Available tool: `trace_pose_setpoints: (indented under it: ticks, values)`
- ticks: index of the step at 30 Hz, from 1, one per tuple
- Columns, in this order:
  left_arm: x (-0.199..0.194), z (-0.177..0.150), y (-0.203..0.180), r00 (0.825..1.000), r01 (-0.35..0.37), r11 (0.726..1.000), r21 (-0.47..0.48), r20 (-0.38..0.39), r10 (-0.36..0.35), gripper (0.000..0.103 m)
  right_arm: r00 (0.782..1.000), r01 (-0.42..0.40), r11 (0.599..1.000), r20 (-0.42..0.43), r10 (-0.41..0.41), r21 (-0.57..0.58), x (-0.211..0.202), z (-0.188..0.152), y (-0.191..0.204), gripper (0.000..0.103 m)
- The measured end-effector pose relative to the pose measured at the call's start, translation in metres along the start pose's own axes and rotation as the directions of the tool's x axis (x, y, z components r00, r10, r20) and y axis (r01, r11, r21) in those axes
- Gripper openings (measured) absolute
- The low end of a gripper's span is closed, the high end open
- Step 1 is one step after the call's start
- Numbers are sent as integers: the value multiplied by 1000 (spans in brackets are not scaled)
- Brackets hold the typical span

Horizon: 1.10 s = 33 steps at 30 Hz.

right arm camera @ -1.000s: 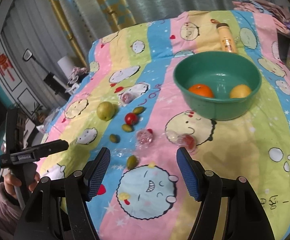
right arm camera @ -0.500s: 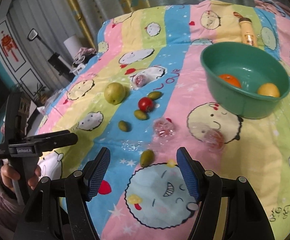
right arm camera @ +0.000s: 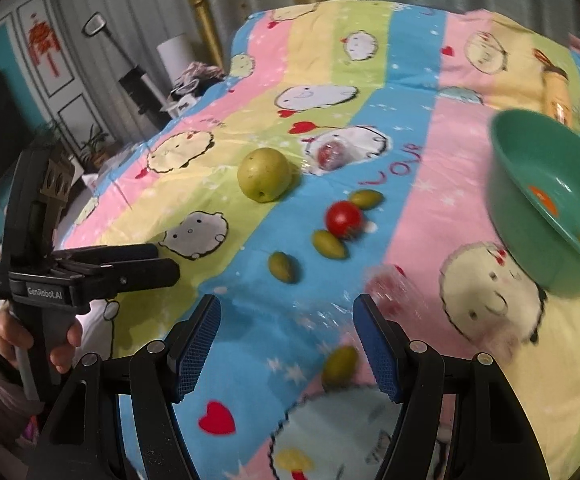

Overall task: Organize fruits
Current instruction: 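Grasp the yellow-green pear with the left tool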

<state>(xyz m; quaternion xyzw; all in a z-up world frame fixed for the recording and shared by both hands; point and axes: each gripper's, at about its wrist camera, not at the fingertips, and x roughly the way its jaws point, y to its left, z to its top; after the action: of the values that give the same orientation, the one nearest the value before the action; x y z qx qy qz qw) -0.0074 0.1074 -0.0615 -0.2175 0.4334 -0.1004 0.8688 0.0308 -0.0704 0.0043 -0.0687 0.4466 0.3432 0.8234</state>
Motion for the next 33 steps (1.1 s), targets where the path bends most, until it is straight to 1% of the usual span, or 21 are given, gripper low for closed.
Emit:
trace_pose_setpoints:
  ticks: [5, 7, 9, 15, 23, 29, 30, 33]
  values:
    - [0, 19, 4, 998, 32, 999, -16, 56, -31, 102, 1000, -2, 996, 11, 3, -87, 19, 20, 14, 69]
    - [1, 29, 6, 996, 43, 999, -27, 81, -41, 102, 1000, -4, 995, 18, 6, -103, 25, 27, 17, 69]
    - [4, 38, 7, 994, 38, 999, -29, 99, -35, 102, 1000, -14, 993, 23, 16, -114, 32, 36, 19, 69]
    - [14, 57, 10, 993, 25, 999, -23, 117, -22, 102, 999, -25, 990, 22, 29, -140, 54, 56, 24, 69]
    - [36, 79, 13, 995, 17, 1000, -14, 96, -16, 102, 999, -39, 995, 10, 40, -96, 84, 72, 17, 69]
    - [51, 92, 18, 996, 48, 999, -20, 70, -46, 101, 998, -66, 996, -2, 66, -59, 104, 82, 11, 69]
    - [53, 93, 17, 997, 48, 999, -18, 65, -47, 101, 998, -64, 996, -5, 64, -58, 106, 83, 11, 69]
    - [60, 96, 18, 997, 58, 998, -19, 47, -57, 95, 998, -67, 996, -9, 66, -56, 113, 87, 10, 69]
